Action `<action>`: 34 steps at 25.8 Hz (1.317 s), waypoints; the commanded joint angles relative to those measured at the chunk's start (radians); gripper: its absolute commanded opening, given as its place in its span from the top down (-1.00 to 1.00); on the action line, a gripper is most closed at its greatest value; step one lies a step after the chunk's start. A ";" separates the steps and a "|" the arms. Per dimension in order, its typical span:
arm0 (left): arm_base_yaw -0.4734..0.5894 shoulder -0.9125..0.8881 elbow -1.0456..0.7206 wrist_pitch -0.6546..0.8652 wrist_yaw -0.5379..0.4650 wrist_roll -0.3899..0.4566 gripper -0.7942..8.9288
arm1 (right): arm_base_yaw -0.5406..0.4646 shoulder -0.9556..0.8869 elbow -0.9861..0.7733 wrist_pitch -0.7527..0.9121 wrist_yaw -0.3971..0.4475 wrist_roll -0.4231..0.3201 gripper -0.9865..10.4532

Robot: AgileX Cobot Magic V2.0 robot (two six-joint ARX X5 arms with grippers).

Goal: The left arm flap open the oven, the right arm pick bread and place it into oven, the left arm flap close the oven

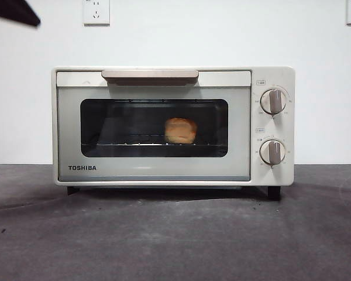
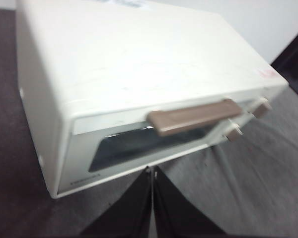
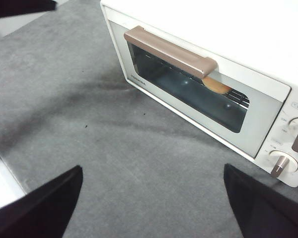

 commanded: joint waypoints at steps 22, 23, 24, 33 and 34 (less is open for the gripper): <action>-0.110 -0.010 0.169 -0.333 -0.048 0.144 0.81 | 0.010 0.014 0.012 0.031 0.051 0.017 0.58; -0.110 -0.010 0.169 -0.333 -0.048 0.144 0.81 | 0.010 0.014 0.012 0.031 0.055 0.016 0.70; -0.110 -0.010 0.169 -0.333 -0.048 0.144 0.81 | 0.010 0.014 0.012 0.031 0.055 0.015 0.83; -0.110 -0.010 0.169 -0.333 -0.048 0.144 0.81 | 0.010 0.013 0.012 0.040 0.052 0.017 0.81; -0.110 -0.010 0.169 -0.333 -0.048 0.144 0.81 | 0.010 0.013 0.012 0.044 0.052 0.016 0.81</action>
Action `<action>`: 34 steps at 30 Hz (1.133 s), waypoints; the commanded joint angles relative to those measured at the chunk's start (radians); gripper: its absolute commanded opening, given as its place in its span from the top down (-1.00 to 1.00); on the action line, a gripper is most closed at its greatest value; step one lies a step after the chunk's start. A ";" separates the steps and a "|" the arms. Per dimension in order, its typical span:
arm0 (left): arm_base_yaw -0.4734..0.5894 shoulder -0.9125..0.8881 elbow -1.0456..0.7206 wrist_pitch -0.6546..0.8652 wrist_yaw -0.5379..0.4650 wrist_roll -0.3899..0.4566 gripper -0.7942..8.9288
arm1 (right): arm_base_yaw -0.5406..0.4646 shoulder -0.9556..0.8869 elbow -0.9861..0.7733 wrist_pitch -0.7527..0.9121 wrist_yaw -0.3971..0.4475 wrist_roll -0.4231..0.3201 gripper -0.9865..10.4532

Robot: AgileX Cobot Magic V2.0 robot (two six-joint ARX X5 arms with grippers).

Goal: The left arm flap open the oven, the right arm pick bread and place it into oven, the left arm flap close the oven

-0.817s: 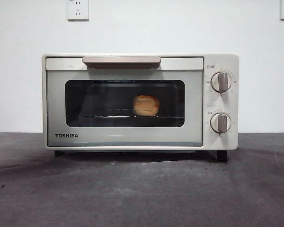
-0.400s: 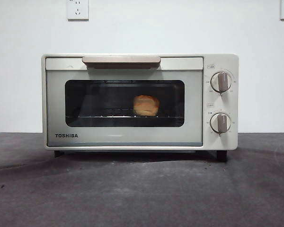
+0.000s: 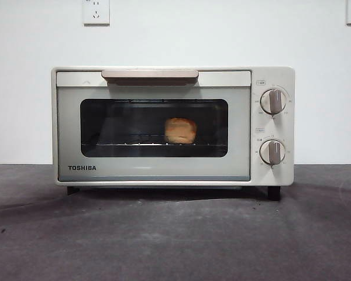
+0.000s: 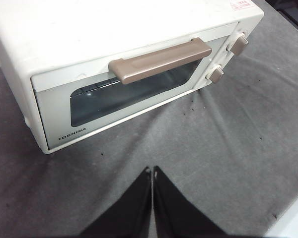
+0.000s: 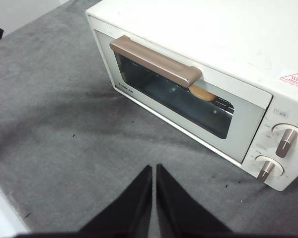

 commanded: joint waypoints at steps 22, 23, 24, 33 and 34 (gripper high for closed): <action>0.139 -0.211 -0.109 0.492 -0.020 0.127 0.80 | 0.010 0.006 0.013 0.023 0.001 0.009 0.81; 0.162 -0.243 -0.147 0.572 -0.031 0.130 0.80 | 0.010 0.007 0.012 0.022 0.001 0.009 0.81; 0.188 -0.283 -0.197 0.657 -0.053 0.134 0.80 | 0.010 0.007 0.013 0.023 0.001 0.009 0.81; 0.313 -0.550 -0.572 0.831 -0.291 0.171 0.80 | 0.010 0.006 0.013 0.023 0.001 0.009 0.81; 0.322 -0.570 -0.606 0.837 -0.300 0.171 0.80 | 0.010 0.006 0.013 0.023 0.001 0.009 0.81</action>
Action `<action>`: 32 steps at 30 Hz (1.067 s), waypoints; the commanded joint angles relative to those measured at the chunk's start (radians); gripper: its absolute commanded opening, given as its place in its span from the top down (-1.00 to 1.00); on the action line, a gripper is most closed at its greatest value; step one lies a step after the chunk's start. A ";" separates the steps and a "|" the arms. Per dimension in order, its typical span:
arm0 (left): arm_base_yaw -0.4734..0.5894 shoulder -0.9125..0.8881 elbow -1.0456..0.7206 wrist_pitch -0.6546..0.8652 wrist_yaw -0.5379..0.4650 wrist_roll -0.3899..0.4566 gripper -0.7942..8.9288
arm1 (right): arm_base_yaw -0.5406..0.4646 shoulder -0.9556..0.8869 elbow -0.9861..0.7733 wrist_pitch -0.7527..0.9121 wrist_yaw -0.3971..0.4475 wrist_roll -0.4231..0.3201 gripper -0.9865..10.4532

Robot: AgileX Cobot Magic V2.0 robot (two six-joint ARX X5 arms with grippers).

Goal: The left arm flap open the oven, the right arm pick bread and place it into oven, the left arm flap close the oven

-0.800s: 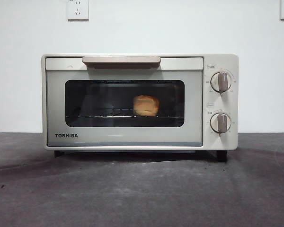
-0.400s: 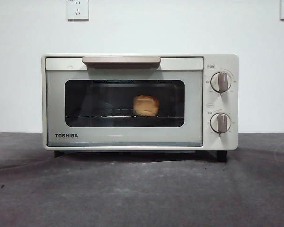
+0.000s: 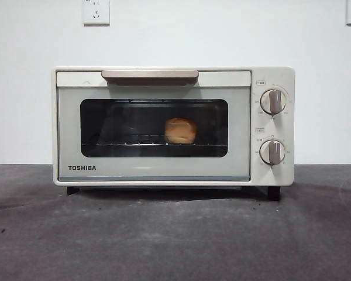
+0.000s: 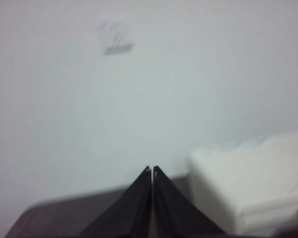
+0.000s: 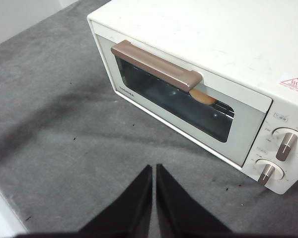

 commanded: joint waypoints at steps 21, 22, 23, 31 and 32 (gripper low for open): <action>0.046 -0.264 -0.455 -0.056 -0.024 0.016 0.80 | 0.010 0.006 0.013 0.013 0.001 0.009 0.81; 0.046 -0.274 -0.457 -0.079 -0.024 0.016 0.80 | 0.010 0.006 0.013 0.013 0.001 0.009 0.81; 0.046 -0.285 -0.457 -0.103 -0.024 0.016 0.80 | 0.010 0.006 0.013 0.013 0.001 0.009 0.81; 0.045 -0.288 -0.457 -0.205 -0.024 -0.008 0.80 | 0.010 0.006 0.013 0.013 0.001 0.009 0.81; 0.045 -0.288 -0.457 -0.207 -0.024 -0.014 0.80 | 0.010 0.006 0.013 0.014 0.001 0.009 0.81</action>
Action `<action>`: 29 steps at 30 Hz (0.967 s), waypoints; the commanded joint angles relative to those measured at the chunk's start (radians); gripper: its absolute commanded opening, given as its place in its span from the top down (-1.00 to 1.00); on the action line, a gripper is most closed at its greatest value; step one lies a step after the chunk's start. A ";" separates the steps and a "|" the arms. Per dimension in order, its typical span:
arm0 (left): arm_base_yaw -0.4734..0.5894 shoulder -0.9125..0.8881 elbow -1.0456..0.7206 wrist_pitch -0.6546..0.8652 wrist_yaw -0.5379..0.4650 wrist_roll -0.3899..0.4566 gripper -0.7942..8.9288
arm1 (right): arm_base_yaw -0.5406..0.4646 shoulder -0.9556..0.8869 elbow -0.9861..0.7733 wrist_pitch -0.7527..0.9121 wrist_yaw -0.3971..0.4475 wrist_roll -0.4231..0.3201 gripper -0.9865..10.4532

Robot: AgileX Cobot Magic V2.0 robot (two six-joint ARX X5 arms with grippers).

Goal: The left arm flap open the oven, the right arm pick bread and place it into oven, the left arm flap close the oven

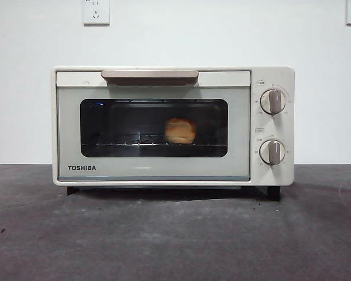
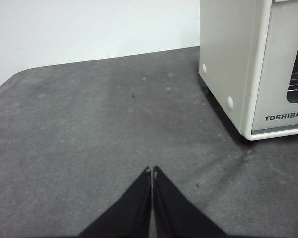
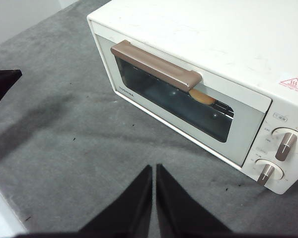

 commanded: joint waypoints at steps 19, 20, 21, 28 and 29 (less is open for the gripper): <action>0.001 -0.001 -0.020 -0.006 -0.003 -0.017 0.80 | 0.010 0.006 0.013 0.014 0.001 0.009 0.81; 0.001 -0.001 -0.020 -0.006 -0.003 -0.017 0.80 | 0.010 0.006 0.013 0.013 0.001 0.008 0.81; 0.001 -0.001 -0.020 -0.006 -0.003 -0.017 0.80 | 0.010 0.006 0.013 0.012 0.001 0.006 0.81; 0.001 -0.001 -0.020 -0.006 -0.003 -0.017 0.80 | -0.069 -0.032 0.005 0.030 0.059 -0.092 0.81; 0.001 -0.001 -0.020 -0.006 -0.003 -0.017 0.80 | -0.105 -0.045 -0.008 0.054 0.043 -0.105 0.81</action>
